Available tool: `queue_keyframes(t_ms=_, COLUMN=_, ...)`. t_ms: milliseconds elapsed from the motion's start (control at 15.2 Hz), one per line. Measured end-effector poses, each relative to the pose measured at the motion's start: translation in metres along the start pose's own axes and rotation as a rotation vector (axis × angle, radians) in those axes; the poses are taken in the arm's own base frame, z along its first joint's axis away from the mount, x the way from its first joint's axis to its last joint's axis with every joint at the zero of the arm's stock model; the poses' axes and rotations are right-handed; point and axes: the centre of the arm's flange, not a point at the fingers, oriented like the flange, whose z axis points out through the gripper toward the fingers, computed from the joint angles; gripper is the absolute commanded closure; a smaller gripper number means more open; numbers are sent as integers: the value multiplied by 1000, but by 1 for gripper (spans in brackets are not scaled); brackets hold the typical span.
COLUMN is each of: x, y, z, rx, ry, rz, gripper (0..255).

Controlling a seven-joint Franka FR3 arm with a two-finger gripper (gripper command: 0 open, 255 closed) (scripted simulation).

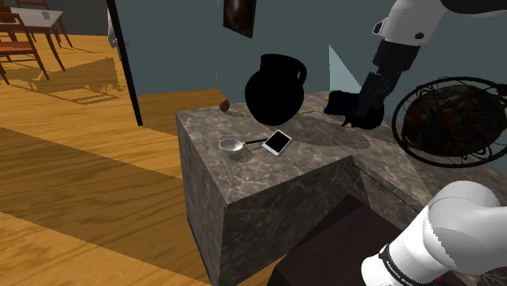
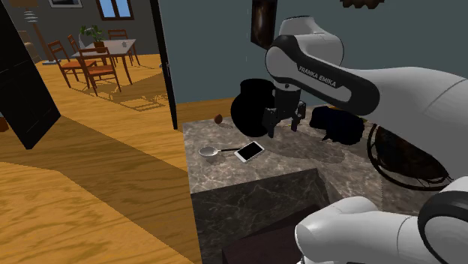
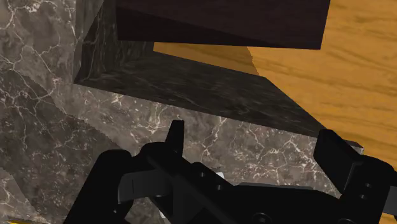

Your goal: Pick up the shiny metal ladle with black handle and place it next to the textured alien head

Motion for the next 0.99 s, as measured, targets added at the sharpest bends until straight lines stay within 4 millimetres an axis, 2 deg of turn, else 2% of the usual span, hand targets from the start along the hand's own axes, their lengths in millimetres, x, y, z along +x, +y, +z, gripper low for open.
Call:
queue_keyframes(t_ms=66, x=0, y=0, z=0, rx=0, ry=0, rz=0, gripper=0)
queue_keyframes(t_ms=264, x=21, y=8, z=14, rx=-11, ry=-1, rz=-84, gripper=0)
queue_keyframes(t_ms=726, x=90, y=22, z=64, rx=-48, ry=-3, rz=-369, gripper=0)
queue_keyframes(t_ms=990, x=135, y=21, z=92, rx=-69, ry=-3, rz=-537, gripper=0)
